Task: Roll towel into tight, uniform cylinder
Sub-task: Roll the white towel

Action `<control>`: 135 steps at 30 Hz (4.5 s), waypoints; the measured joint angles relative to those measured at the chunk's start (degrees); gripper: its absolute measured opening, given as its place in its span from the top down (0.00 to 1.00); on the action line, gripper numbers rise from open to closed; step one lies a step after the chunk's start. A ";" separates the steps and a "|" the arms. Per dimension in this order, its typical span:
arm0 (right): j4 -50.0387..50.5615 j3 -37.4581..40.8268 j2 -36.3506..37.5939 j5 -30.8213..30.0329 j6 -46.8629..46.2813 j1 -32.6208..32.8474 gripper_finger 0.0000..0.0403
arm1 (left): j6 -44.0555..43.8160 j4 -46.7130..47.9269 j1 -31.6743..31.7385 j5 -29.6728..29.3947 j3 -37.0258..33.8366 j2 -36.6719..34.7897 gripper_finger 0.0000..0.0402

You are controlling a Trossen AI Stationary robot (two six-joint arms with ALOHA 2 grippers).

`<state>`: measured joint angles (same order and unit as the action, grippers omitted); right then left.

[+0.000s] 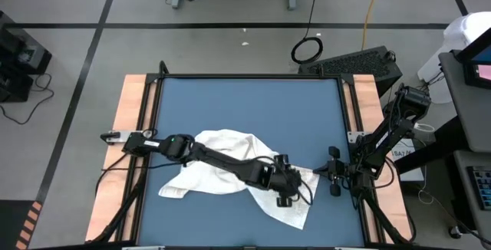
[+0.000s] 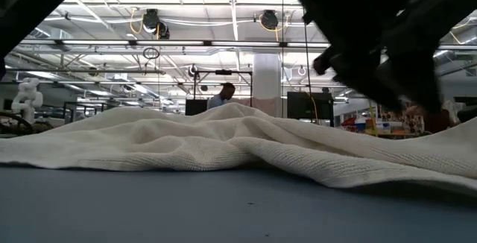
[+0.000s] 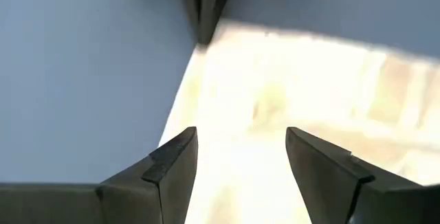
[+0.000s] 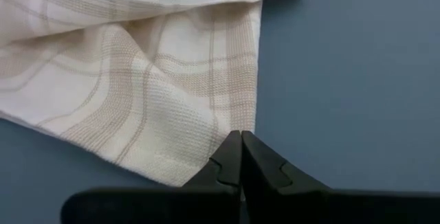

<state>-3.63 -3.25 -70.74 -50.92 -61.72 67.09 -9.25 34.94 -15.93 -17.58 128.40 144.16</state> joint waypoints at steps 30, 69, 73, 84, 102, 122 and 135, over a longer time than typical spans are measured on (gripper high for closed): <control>0.34 0.02 -0.04 -0.62 2.19 0.04 1.00 | -8.04 11.17 -9.46 -25.06 -1.62 0.11 0.48; 2.20 0.07 -0.04 -2.99 1.50 -0.35 1.00 | 28.38 -10.17 -9.64 -6.18 -1.90 2.54 0.48; 2.18 0.07 -0.04 -2.95 1.18 -0.35 1.00 | 31.91 -11.52 -9.71 -6.64 -1.88 2.54 0.48; 2.16 0.07 -0.04 -2.86 0.88 -0.37 1.00 | 36.66 -17.03 -9.74 -1.08 -1.88 2.56 0.73; 2.06 0.04 -0.04 -2.69 0.88 -0.37 1.00 | 18.83 -24.73 -11.13 6.43 -1.90 4.11 0.97; 2.07 0.02 -0.04 -2.56 0.88 -0.35 1.00 | 11.04 -24.82 -12.06 3.99 -1.96 3.96 0.52; 1.76 -0.07 0.22 -2.25 0.68 -0.37 0.99 | 11.82 -4.88 -11.58 -8.18 -2.26 -3.62 0.51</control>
<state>-1.87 -3.31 -70.52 -53.17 -61.04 66.72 2.57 30.06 -27.50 -25.76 126.14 140.54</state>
